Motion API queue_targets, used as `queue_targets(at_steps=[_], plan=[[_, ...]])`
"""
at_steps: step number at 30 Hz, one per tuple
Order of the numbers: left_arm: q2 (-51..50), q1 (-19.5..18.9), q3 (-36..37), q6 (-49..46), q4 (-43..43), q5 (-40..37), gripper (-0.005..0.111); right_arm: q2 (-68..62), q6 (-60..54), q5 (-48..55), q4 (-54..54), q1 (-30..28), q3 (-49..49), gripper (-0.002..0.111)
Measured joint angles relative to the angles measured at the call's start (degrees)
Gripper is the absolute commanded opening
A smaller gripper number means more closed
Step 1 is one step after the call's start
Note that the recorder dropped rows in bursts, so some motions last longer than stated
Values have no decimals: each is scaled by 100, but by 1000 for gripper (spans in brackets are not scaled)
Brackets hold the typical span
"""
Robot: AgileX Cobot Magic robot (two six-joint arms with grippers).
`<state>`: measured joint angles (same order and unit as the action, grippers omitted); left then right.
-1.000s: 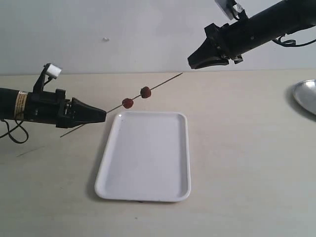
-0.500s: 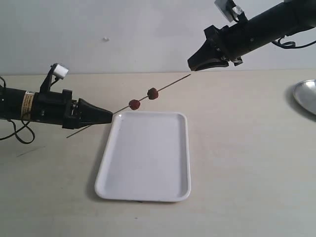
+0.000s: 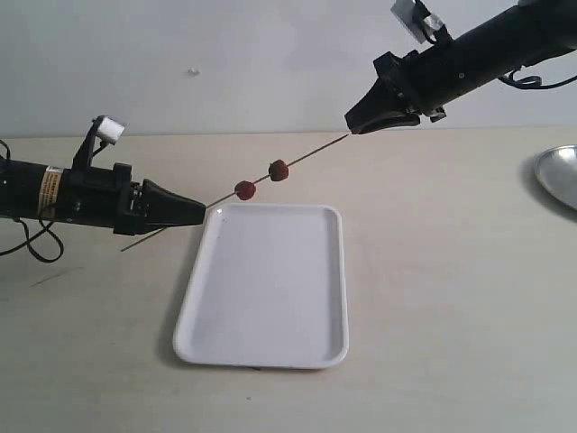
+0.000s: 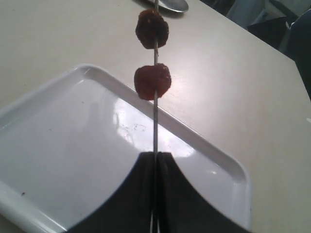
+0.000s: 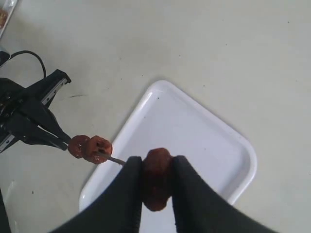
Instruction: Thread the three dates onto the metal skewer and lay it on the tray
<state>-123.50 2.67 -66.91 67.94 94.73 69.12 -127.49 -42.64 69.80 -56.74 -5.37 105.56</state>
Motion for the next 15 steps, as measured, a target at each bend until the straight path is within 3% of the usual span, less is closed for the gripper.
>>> queue_targets(at_steps=[15], plan=[[0, 0, 0, 0, -116, 0, 0, 0, 0, 0, 35, 0, 0, 20]])
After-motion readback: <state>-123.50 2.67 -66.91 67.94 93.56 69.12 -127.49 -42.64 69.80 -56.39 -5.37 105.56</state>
